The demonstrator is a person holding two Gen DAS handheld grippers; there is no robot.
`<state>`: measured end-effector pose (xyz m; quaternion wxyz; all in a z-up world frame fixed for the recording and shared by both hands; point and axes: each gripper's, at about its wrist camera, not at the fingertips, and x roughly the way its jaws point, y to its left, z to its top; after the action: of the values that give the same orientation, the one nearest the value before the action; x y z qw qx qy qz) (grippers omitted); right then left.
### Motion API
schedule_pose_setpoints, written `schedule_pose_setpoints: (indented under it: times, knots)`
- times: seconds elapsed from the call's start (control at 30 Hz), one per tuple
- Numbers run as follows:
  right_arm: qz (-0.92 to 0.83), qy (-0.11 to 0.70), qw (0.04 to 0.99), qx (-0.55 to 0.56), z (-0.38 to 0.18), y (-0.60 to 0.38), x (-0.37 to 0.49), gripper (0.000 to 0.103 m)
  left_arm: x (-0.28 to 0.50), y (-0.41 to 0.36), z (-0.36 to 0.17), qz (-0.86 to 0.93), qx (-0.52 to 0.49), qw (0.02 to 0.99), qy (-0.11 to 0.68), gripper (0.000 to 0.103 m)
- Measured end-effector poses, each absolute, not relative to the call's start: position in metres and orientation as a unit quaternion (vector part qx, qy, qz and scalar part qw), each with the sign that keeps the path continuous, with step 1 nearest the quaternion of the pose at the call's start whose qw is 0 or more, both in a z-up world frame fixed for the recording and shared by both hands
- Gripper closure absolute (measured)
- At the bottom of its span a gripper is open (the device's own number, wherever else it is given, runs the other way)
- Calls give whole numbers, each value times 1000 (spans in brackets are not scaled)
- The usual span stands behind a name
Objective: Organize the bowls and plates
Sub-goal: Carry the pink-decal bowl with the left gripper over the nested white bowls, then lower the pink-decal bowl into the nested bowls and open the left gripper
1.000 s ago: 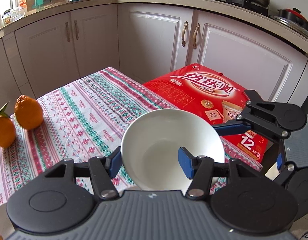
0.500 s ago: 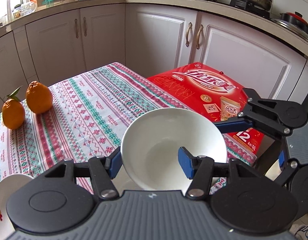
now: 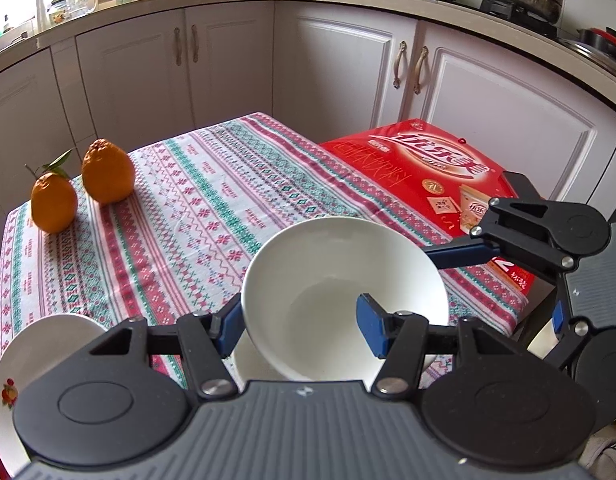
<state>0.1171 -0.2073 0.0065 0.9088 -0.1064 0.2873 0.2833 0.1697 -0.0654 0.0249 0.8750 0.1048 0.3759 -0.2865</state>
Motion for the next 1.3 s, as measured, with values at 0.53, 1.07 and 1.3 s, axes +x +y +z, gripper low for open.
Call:
schedule_pose_setpoints:
  times: [0.53, 1.07, 1.3]
  knots:
    - [294, 309, 900, -95, -8, -198, 131, 16, 178, -57, 10, -278, 100, 872, 391, 45]
    - [298, 321, 895, -85, -13, -198, 133, 16, 179, -55, 3, -282, 96, 870, 392, 45]
    - [302, 324, 893, -79, -16, -198, 133, 13, 179, -53, 4, -285, 93, 870, 390, 42]
